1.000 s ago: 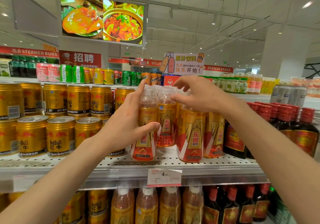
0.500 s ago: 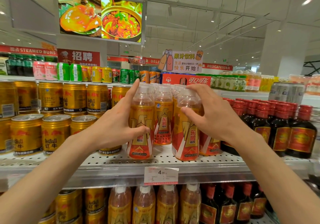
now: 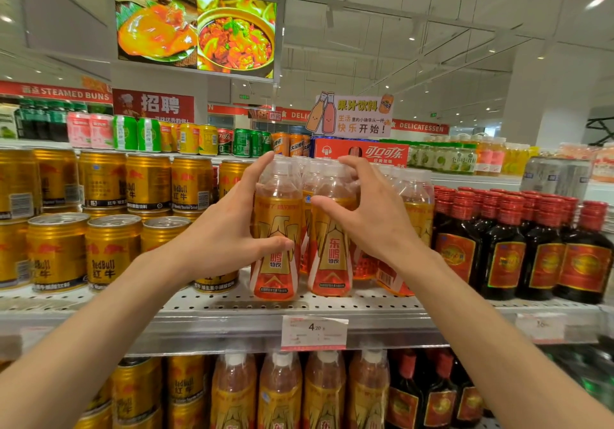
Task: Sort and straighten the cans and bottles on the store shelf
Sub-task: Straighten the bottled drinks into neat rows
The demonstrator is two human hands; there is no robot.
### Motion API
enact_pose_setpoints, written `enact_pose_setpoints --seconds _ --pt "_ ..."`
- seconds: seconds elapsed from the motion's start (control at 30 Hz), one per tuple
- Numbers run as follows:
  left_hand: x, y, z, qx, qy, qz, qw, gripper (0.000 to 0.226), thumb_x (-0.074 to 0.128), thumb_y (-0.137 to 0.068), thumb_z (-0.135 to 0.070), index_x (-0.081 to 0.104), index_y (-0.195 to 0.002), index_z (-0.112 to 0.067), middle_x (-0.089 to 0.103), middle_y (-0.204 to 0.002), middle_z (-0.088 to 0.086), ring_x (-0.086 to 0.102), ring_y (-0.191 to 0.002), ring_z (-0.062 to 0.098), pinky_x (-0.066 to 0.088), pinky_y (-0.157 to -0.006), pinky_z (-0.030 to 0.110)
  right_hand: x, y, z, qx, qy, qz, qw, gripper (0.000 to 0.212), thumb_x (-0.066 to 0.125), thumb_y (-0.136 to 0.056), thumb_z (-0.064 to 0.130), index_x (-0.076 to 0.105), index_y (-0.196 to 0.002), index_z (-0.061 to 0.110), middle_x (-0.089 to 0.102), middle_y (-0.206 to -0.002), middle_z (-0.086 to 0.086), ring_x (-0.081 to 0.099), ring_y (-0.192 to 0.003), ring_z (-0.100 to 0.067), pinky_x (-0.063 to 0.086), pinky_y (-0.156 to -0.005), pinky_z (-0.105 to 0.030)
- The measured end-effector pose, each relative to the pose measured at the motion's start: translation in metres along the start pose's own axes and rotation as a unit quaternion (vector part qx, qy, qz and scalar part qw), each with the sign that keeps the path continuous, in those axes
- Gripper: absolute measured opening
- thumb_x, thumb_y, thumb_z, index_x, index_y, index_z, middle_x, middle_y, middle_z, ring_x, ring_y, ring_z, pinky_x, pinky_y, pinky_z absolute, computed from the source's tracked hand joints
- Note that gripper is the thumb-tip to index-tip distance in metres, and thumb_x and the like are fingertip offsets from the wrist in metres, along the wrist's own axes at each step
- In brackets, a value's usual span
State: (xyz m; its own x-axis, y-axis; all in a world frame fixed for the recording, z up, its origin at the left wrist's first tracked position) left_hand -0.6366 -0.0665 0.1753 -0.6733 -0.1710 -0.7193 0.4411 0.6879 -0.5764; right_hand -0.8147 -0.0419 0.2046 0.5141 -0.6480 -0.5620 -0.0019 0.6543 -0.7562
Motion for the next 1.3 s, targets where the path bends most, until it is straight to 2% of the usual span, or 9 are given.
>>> enact_pose_setpoints --seconds 0.13,0.27,0.37,0.47,0.63,0.83,1.13,1.2,1.3 --pt "0.003 0.001 0.007 -0.030 0.000 0.005 1.000 0.121 0.077 -0.074 -0.050 -0.014 -0.154 -0.044 0.039 -0.155 -0.007 0.058 -0.116 0.007 0.046 -0.102 0.034 0.008 0.018 -0.023 0.057 -0.069 0.057 0.994 0.088 0.062 -0.088 0.061 0.017 -0.158 0.033 0.044 -0.152 0.007 0.047 -0.133 -0.012 0.046 -0.110 -0.043" --pt "0.005 0.001 0.013 -0.047 -0.006 0.031 0.998 0.116 0.074 -0.074 -0.055 -0.006 -0.156 -0.041 0.048 -0.151 -0.010 0.048 -0.136 0.013 0.039 -0.110 0.036 0.020 0.042 -0.031 0.079 -0.086 0.094 0.989 0.085 0.065 -0.094 0.047 0.013 -0.160 0.035 0.029 -0.162 0.013 0.034 -0.145 -0.010 0.035 -0.117 -0.040" --pt "0.006 0.001 0.016 -0.054 0.008 0.035 0.998 0.113 0.076 -0.075 -0.052 -0.002 -0.157 -0.041 0.052 -0.147 -0.010 0.044 -0.139 0.012 0.038 -0.111 0.037 0.016 0.044 -0.030 0.086 -0.093 0.047 0.991 0.075 0.065 -0.095 0.041 0.023 -0.158 0.036 0.043 -0.154 0.010 0.047 -0.134 -0.009 0.044 -0.110 -0.039" --pt "0.005 0.001 0.019 -0.059 0.023 0.032 0.997 0.110 0.077 -0.077 -0.048 0.002 -0.157 -0.040 0.050 -0.149 -0.010 0.039 -0.143 0.013 0.039 -0.111 0.040 0.020 0.043 -0.028 0.085 -0.104 0.054 0.989 0.072 0.064 -0.095 0.044 0.026 -0.156 0.037 0.047 -0.145 0.013 0.050 -0.110 0.004 0.041 -0.092 -0.021" --pt "0.002 0.001 0.018 -0.053 0.022 0.020 0.998 0.107 0.078 -0.078 -0.044 0.006 -0.157 -0.039 0.046 -0.152 -0.011 0.039 -0.142 0.013 0.041 -0.109 0.038 0.034 0.051 -0.034 0.103 -0.135 0.081 0.982 0.080 0.062 -0.091 0.056 0.013 -0.154 0.054 0.046 -0.141 0.014 0.048 -0.125 -0.005 0.044 -0.102 -0.033" --pt "0.002 -0.001 0.021 -0.045 0.028 0.017 0.998 0.107 0.078 -0.077 -0.044 0.007 -0.157 -0.040 0.047 -0.151 -0.011 0.038 -0.143 0.012 0.040 -0.110 0.037 0.031 0.051 -0.033 0.094 -0.124 0.076 0.985 0.080 0.064 -0.091 0.053 0.016 -0.154 0.051 0.043 -0.110 0.033 0.050 -0.101 0.013 0.038 -0.073 -0.008" --pt "0.008 0.002 0.026 -0.043 0.024 0.014 0.999 0.116 0.070 -0.068 -0.061 -0.001 -0.157 -0.040 0.043 -0.154 -0.010 0.037 -0.144 0.014 0.038 -0.112 0.042 0.035 0.055 -0.033 0.092 -0.136 0.069 0.984 0.081 0.061 -0.090 0.059 0.012 -0.155 0.052 0.048 -0.139 0.014 0.047 -0.128 -0.005 0.044 -0.102 -0.032" --pt "0.006 0.003 0.025 -0.038 0.017 0.002 0.999 0.118 0.071 -0.068 -0.062 -0.003 -0.158 -0.038 0.037 -0.158 -0.010 0.036 -0.144 0.013 0.037 -0.112 0.041 0.035 0.056 -0.031 0.090 -0.134 0.079 0.984 0.082 0.059 -0.090 0.060 0.011 -0.155 0.052 0.043 -0.145 0.018 0.043 -0.131 -0.001 0.042 -0.103 -0.031" --pt "0.001 0.006 0.020 -0.022 0.001 -0.051 0.998 0.120 0.075 -0.074 -0.058 -0.007 -0.158 -0.034 0.022 -0.163 -0.006 0.032 -0.142 0.009 0.034 -0.112 0.034 0.024 0.055 -0.031 0.076 -0.104 0.082 0.988 0.074 0.059 -0.092 0.058 0.024 -0.156 0.045 0.048 -0.132 0.026 0.049 -0.116 0.005 0.043 -0.089 -0.017"
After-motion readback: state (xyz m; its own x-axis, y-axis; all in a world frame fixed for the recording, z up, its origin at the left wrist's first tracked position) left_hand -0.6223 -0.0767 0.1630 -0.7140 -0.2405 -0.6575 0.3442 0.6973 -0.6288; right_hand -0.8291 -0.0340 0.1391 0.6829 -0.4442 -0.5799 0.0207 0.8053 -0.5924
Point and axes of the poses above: each hand's wrist, its own y-axis away from the middle knuckle, its own x-axis out of the palm, z = x × y, the point moved 9 cm from there along -y, towards the middle knuckle
